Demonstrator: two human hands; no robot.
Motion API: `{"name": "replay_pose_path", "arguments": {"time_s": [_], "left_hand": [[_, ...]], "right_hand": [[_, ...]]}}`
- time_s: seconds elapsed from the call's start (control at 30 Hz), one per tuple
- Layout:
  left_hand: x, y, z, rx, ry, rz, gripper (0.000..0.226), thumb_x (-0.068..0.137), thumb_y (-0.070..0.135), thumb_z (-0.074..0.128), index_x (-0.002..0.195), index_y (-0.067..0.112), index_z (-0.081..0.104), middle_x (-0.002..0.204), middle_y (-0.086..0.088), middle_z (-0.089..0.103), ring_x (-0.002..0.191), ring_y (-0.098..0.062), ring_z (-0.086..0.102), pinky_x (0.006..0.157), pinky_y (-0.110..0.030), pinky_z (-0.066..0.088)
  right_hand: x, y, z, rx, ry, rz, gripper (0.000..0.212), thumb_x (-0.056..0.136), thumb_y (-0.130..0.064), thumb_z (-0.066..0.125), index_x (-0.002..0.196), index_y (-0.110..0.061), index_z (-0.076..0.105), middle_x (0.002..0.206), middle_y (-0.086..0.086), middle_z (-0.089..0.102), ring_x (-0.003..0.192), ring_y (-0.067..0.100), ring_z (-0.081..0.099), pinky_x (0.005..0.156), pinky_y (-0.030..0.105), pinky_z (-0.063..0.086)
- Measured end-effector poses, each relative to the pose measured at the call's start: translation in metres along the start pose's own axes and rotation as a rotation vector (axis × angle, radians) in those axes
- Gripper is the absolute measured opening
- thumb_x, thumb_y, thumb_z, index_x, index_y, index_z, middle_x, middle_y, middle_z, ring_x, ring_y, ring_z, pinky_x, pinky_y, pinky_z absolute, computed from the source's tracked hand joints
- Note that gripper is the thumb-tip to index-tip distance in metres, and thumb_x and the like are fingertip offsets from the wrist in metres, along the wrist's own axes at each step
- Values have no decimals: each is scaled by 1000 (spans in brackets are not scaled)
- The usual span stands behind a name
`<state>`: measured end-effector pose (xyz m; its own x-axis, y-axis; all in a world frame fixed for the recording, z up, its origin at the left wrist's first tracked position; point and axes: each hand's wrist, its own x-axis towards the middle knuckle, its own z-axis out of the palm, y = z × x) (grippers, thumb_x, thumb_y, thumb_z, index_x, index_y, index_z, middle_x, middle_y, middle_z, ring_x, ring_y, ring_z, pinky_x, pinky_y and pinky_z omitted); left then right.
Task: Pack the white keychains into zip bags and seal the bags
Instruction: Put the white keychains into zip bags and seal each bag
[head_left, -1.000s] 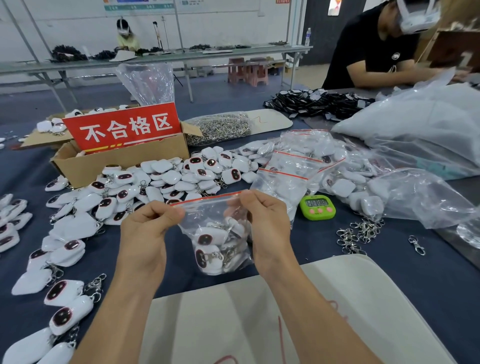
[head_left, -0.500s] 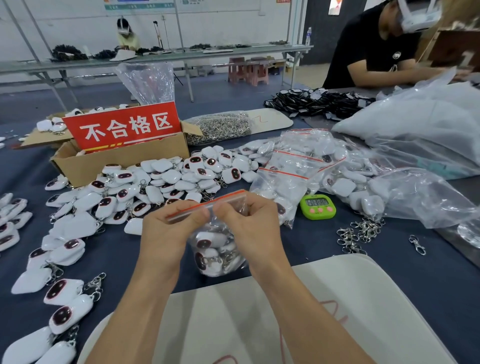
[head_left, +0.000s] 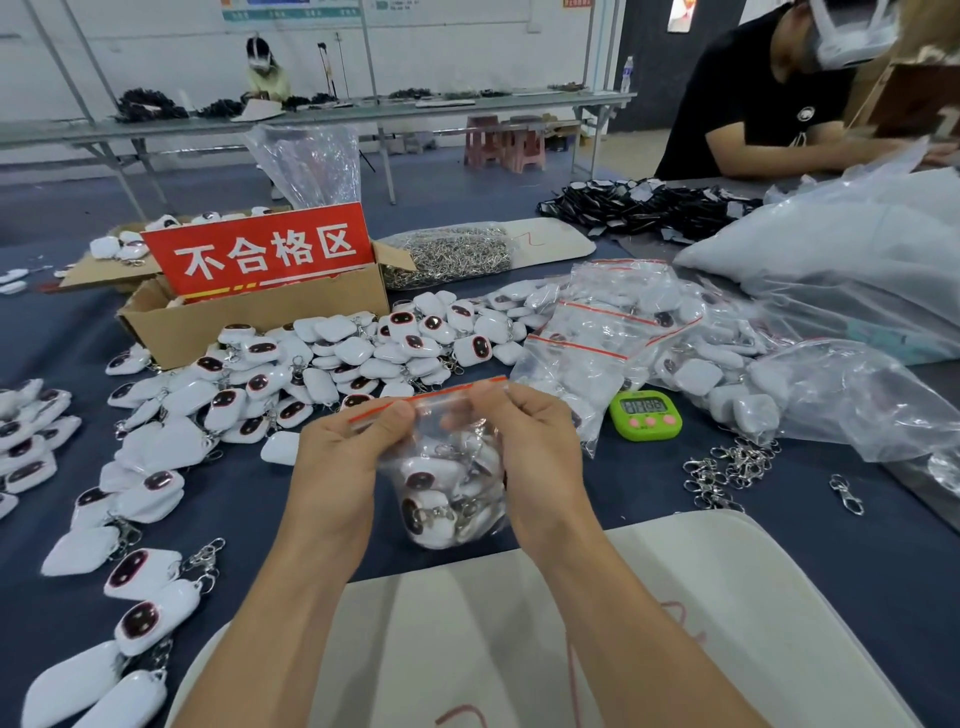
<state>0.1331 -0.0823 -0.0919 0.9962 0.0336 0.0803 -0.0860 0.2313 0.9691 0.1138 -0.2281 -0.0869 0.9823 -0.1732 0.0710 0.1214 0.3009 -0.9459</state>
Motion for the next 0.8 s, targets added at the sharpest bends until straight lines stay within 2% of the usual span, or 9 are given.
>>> {"name": "replay_pose_path", "arguments": {"time_s": [0.1,0.17,0.3,0.4,0.47,0.5,0.6,0.67,0.8], "left_hand": [[0,-2,4,23,29,1,26,75,28,76,84,4,81,91,-24,76,83,-30,70,80,-37,59],[-1,-2,4,54,67,16,24,73,32,77,83,11,83,86,-16,78,79,-21,71,77,-30,59],[5,-5,-5,64,156,83,19,82,28,76,66,18,79,65,3,68,65,-7,60,70,-15,52],[5,-6,-4,-16,159,46,21,83,26,75,65,16,77,68,3,67,68,-8,60,79,-23,49],[4,-5,-1,-65,181,-11,26,91,25,71,67,20,80,71,5,70,67,-6,62,80,-27,47],[3,-6,1,-74,195,-45,34,98,27,65,67,21,80,71,4,70,66,-7,62,79,-29,47],[1,-8,4,-84,133,-158,44,107,43,46,93,21,81,87,3,77,76,-9,68,79,-32,47],[-1,-10,6,-47,76,-203,39,105,47,45,111,24,76,99,4,79,88,-11,70,81,-32,46],[-10,-17,6,163,63,-226,18,95,41,65,102,36,80,102,9,79,95,-5,72,81,-26,48]], "right_hand": [[1,-1,-1,53,43,20,31,97,-12,65,69,-15,77,75,13,74,71,21,70,76,39,61],[1,-2,0,75,84,15,32,98,-12,65,68,-14,77,75,15,74,68,18,68,71,34,59],[2,0,1,9,116,-3,41,105,-26,57,73,-15,79,85,15,78,78,21,73,82,37,60],[0,-1,0,-152,-30,-46,26,100,-34,64,84,-23,81,89,-1,80,88,10,75,83,31,59],[1,-2,-4,-380,-191,-41,6,88,-29,75,91,-31,80,92,-13,79,90,2,73,85,27,59],[3,-2,-6,-487,-215,-25,9,85,-26,78,91,-32,79,92,-16,78,88,1,72,87,30,59],[13,-12,-16,-549,-91,-21,16,87,-17,79,78,-30,81,84,-12,78,78,5,71,82,30,56],[21,-24,-30,-434,58,-36,23,88,-14,77,74,-31,82,78,-6,79,69,8,71,68,27,56],[39,-49,-74,-289,176,50,15,85,-9,76,73,-16,80,69,4,76,57,15,69,52,26,53]]}}
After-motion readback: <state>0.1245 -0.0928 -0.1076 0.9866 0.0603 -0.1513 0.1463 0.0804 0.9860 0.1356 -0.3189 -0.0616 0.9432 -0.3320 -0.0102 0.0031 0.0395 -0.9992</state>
